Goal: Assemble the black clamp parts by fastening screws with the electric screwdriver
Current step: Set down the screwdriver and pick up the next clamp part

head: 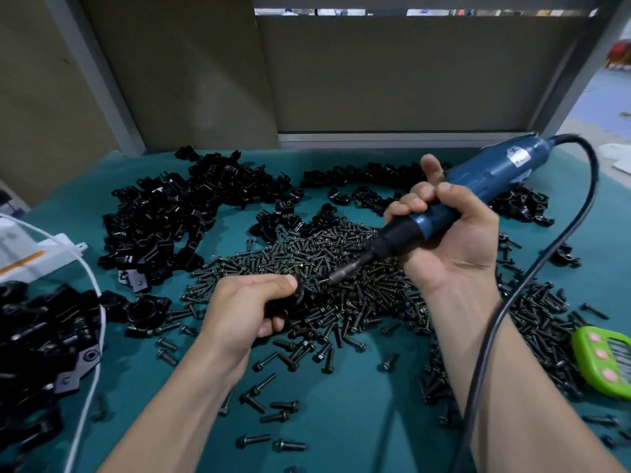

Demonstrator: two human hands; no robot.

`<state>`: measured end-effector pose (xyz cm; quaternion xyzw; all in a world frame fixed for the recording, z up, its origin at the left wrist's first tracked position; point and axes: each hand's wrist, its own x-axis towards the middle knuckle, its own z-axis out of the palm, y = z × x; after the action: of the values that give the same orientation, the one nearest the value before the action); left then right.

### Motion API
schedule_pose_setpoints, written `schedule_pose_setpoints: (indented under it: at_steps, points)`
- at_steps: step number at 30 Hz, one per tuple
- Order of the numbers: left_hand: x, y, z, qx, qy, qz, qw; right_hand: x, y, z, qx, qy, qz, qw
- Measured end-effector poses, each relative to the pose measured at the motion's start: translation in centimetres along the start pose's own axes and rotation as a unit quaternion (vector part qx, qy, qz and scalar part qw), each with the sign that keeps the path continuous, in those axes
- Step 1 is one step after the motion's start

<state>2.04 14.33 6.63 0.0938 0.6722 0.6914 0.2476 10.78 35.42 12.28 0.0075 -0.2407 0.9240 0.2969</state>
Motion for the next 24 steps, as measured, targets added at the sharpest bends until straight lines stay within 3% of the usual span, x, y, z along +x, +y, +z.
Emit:
schedule_pose_setpoints:
  at_steps: [4, 7, 9, 12, 14, 17, 20, 24]
  points:
    - [-0.2, -0.5, 0.5, -0.05, 0.055, 0.027, 0.997, 0.5, -2.2, 0.8, -0.163, 0.142, 0.042, 0.975]
    - [0.0, -0.7, 0.8, -0.054, 0.055, 0.026, 0.997, 0.7, -3.2, 1.3, -0.407, 0.189, 0.047, 0.892]
    - [0.1, -0.5, 0.7, -0.062, 0.046, 0.018, 0.997, 0.7, -3.4, 1.3, -0.55, 0.187, 0.048, 0.812]
    - [0.2, -0.2, 0.6, -0.106, 0.038, 0.016, 0.994, 0.3, -3.0, 0.7, -0.769, 0.188, 0.021, 0.611]
    - [0.2, 0.1, 0.5, -0.148, 0.053, 0.026, 0.987, 0.1, -2.3, 0.2, -0.832, 0.188, 0.04, 0.52]
    - [0.4, 0.3, 0.0, -0.189, 0.1, 0.04, 0.976, -0.1, -0.8, -0.9, -0.864, 0.201, 0.076, 0.455]
    - [0.6, 0.2, -0.4, -0.197, 0.141, 0.047, 0.969, -0.3, 0.6, -1.5, -0.882, 0.214, 0.071, 0.415]
    - [0.5, 0.2, -0.1, -0.18, 0.112, 0.038, 0.977, -0.6, 1.8, -1.5, -0.902, 0.211, 0.054, 0.372]
